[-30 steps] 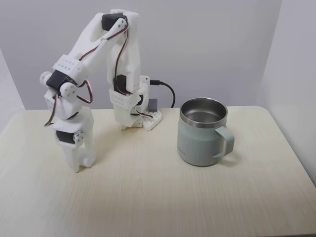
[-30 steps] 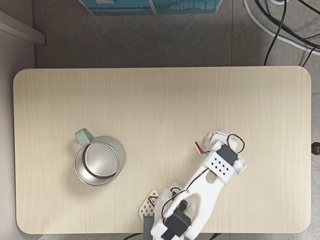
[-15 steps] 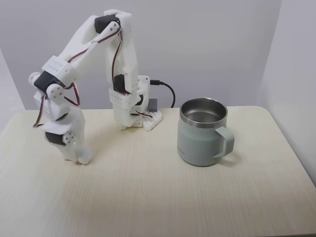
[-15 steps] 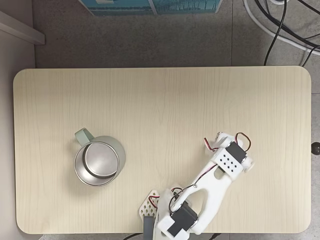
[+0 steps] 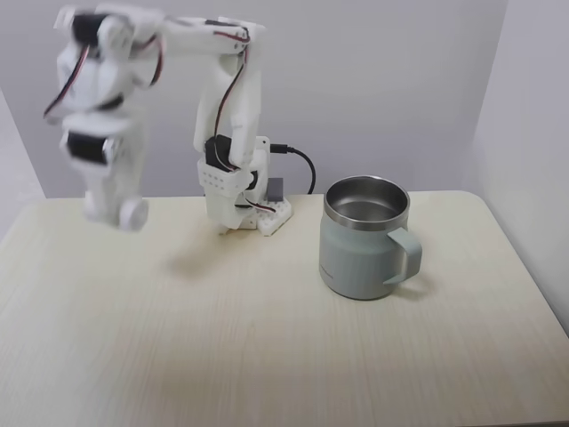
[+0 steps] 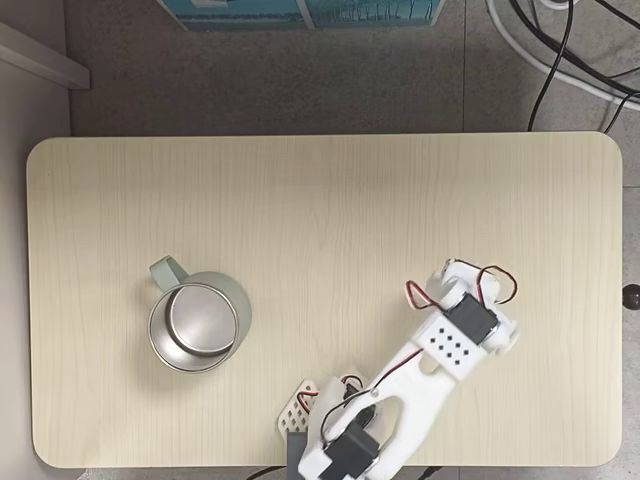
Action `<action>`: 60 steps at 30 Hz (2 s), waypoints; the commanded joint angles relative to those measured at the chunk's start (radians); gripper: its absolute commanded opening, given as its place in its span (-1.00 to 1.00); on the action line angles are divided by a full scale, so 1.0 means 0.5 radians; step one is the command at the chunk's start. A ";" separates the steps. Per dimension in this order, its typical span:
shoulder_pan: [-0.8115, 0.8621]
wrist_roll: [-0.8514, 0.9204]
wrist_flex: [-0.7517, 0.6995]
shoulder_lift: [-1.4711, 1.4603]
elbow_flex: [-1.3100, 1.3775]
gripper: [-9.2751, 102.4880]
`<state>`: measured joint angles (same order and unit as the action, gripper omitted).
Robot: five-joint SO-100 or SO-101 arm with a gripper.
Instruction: Grasp a dressing and put it in the cup.
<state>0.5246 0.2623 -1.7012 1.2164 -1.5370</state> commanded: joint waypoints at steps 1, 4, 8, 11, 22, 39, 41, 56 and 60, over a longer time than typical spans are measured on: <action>-0.107 -0.046 -0.193 -0.110 -0.310 -0.84; -0.215 -0.086 -0.242 -0.138 -0.359 -0.84; -0.436 -0.117 -0.239 -0.153 -0.322 -0.84; -0.736 -0.110 -0.215 -0.193 -0.319 -0.84; -2.056 -0.104 -0.172 -0.242 -0.341 -0.83; -2.994 0.037 -0.135 0.034 -0.252 -0.84; -2.997 0.071 -0.135 0.015 -0.196 -0.84; -3.077 0.267 -0.089 -0.086 0.169 -0.83; -3.077 0.267 -0.086 -0.123 0.196 -0.66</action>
<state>-1.0094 0.3927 -1.7503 1.1965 -1.4419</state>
